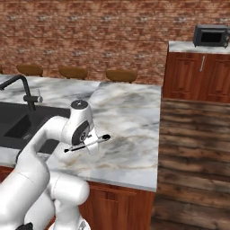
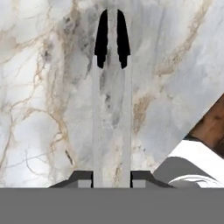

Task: Pick up the tongs from the counter and place them near the plate next to the oven.

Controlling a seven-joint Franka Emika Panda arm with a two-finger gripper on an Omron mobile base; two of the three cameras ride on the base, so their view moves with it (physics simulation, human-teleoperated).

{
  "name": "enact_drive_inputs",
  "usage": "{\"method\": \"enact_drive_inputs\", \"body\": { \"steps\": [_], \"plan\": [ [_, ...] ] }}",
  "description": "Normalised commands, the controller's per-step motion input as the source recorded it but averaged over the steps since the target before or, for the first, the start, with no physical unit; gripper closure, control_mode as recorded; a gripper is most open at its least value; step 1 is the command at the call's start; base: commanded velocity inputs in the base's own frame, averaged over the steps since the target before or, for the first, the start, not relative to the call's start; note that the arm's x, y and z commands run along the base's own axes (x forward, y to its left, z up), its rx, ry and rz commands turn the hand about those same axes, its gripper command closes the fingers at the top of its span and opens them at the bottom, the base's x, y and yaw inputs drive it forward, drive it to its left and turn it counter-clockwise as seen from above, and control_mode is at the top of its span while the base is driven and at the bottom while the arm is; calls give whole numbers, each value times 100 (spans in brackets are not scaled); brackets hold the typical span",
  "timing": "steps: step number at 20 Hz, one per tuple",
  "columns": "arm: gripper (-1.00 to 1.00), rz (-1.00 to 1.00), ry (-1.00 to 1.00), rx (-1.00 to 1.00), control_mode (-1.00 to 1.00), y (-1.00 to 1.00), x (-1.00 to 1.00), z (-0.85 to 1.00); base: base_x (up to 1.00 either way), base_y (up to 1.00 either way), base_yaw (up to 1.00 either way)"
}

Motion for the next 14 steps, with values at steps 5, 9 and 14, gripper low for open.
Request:
{"method": "enact_drive_inputs", "body": {
  "steps": [5, 9, 14],
  "plan": [
    [100, -11, -11, 0, -100, -38, -72, 43, 0, 0, 0],
    [100, -1, -4, -3, -100, 0, -23, 21, 0, 0, 0],
    [100, 0, -2, 0, -100, 0, -11, 11, 0, 0, 0]
  ]
}}
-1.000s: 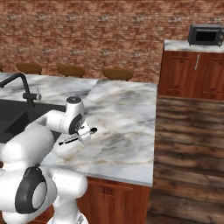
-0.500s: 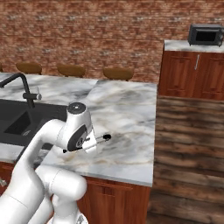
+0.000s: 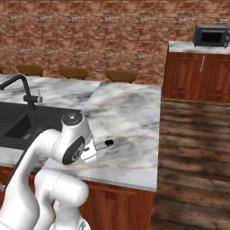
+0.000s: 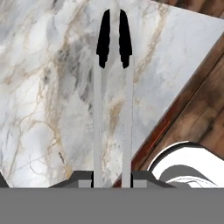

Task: Pick up the tongs from the counter and place them near the plate next to the oven.

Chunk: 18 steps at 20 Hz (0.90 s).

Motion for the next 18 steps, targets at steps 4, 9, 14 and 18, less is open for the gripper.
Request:
{"method": "enact_drive_inputs", "body": {
  "steps": [4, 9, 14, 18],
  "plan": [
    [100, 0, -2, 0, -100, 0, -11, 11, 0, 0, 0],
    [100, 0, 0, 0, 100, 0, 0, 0, -7, 0, -15],
    [100, 0, 0, 0, 100, 0, 0, 0, -3, -4, -40],
    [100, 0, 0, 0, 100, 0, 0, 0, -10, -22, -57]
  ]
}}
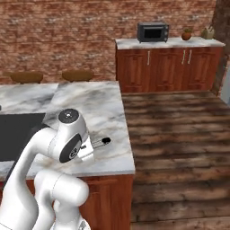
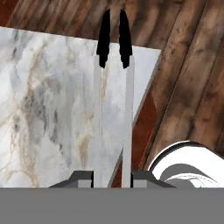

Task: Pick up the tongs from the counter and place them near the plate next to the oven.

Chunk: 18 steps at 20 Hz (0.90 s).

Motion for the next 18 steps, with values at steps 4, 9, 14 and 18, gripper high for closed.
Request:
{"method": "enact_drive_inputs", "body": {
  "steps": [4, 9, 14, 18],
  "plan": [
    [100, 0, 0, 0, 100, 0, 0, 0, -23, -31, -68],
    [100, 0, 0, 0, 100, 0, 0, 0, -27, -31, -76],
    [100, 0, 0, 0, 100, 0, 0, 0, -24, -29, -78],
    [100, 0, 0, 0, 100, 0, 0, 0, -26, -34, -75]
  ]
}}
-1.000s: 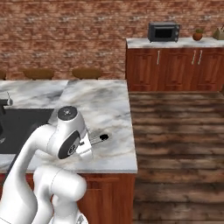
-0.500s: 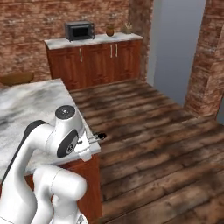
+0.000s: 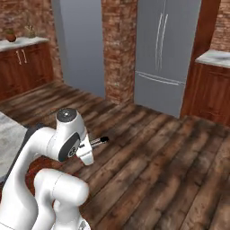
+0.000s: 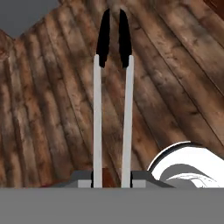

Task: Pick up the tongs from the counter and place them near the plate next to the oven.

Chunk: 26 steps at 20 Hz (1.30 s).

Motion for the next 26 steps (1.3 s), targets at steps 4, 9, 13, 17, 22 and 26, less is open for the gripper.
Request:
{"method": "enact_drive_inputs", "body": {
  "steps": [4, 9, 13, 17, 22, 26],
  "plan": [
    [100, 0, 0, 0, 100, 0, 0, 0, -17, -32, -73],
    [100, 0, 0, 0, 100, 0, 0, 0, -8, -20, -68],
    [100, 0, 0, 0, 100, 0, 0, 0, -11, -8, -65],
    [100, 0, 0, 0, 100, 0, 0, 0, -16, -17, -63],
    [100, 0, 0, 0, 100, 0, 0, 0, -12, -5, -64],
    [100, 0, 0, 0, 100, 0, 0, 0, 5, -2, -51]
  ]
}}
